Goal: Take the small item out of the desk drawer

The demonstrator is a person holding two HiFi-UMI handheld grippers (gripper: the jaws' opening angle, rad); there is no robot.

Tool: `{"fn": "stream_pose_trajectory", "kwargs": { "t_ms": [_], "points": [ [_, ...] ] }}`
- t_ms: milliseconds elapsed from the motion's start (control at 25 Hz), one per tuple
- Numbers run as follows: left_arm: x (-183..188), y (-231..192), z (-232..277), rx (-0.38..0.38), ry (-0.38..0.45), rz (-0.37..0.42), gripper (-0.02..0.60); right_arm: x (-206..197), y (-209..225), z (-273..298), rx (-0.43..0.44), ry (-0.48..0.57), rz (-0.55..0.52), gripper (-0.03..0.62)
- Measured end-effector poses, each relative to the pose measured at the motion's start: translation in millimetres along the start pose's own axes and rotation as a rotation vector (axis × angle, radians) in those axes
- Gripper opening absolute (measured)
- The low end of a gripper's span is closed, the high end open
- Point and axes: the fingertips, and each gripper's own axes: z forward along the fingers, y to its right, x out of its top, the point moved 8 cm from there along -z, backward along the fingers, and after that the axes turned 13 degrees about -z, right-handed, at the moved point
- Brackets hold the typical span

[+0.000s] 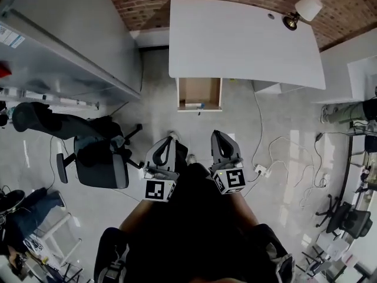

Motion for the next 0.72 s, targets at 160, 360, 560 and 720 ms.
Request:
{"fn": "stream_pose_trajectory", "kwargs": {
  "t_ms": [160, 360, 560, 720],
  "points": [
    [10.2, -23.7, 41.2, -0.017, -0.050, 0.000, 0.008, -2.9, 13.5, 43.8, 0.013, -0.035, -0.011, 0.026],
    [12.9, -52.5, 68.6, 0.013, -0.103, -0.003, 0.008, -14.3, 19.0, 93.6, 0.082, -0.112, -0.037, 0.026],
    [-0.4, -60.9, 108.8, 0.068, -0.152, -0.042, 0.008, -48.4, 42.4, 145.4, 0.178, -0.181, -0.133, 0.026],
    [-13.8, -58.2, 139.1, 0.107, -0.166, -0.051, 0.008, -79.9, 60.5, 180.3, 0.312, -0.265, -0.185, 0.026]
  ]
}}
